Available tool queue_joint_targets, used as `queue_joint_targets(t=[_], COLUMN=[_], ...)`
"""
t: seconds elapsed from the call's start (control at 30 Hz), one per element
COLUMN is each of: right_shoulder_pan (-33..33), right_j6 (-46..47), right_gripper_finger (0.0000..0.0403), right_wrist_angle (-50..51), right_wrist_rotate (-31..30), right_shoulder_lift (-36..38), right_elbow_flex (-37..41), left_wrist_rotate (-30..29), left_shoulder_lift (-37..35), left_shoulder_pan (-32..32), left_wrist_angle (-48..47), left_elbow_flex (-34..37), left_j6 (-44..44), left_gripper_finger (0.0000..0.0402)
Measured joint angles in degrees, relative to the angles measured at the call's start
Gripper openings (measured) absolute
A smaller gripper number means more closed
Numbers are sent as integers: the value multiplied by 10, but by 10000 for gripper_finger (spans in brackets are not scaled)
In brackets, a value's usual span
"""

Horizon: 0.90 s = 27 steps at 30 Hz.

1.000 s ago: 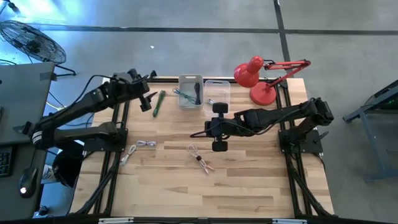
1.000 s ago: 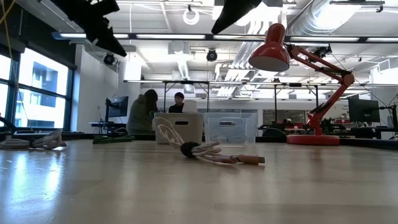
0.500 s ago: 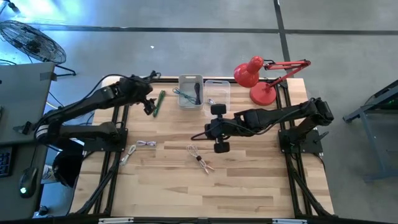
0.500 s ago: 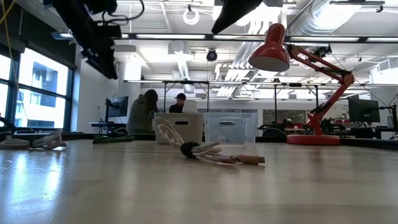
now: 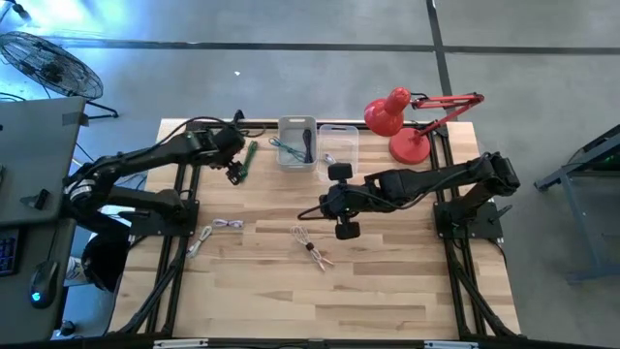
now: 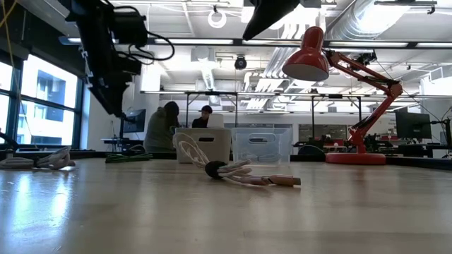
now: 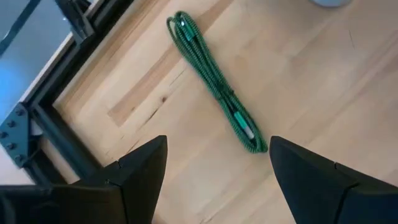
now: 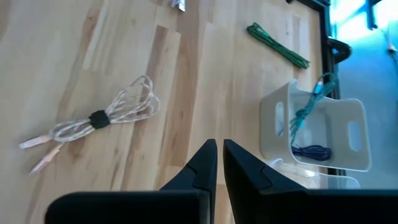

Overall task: Pick & Place USB Port
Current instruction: Put the green patterned charger cable into the gray bin

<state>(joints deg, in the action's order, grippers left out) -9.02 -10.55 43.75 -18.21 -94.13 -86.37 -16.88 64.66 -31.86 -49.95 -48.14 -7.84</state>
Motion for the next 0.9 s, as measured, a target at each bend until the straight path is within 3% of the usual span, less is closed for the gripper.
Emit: queue_joint_targets(t=[0.57,0.9], right_shoulder_pan=[0,0], right_j6=[-54,-80], right_gripper_finger=[21,21], right_wrist_angle=[12,16], right_wrist_rotate=[6,33], right_shoulder_lift=[0,0], right_elbow_flex=[0,0], left_wrist_rotate=[77,72], left_shoulder_lift=[135,169], left_shoulder_pan=[0,0], left_wrist_angle=[22,55], left_elbow_flex=[0,0], left_j6=[-64,-109], left_gripper_finger=[278,278])
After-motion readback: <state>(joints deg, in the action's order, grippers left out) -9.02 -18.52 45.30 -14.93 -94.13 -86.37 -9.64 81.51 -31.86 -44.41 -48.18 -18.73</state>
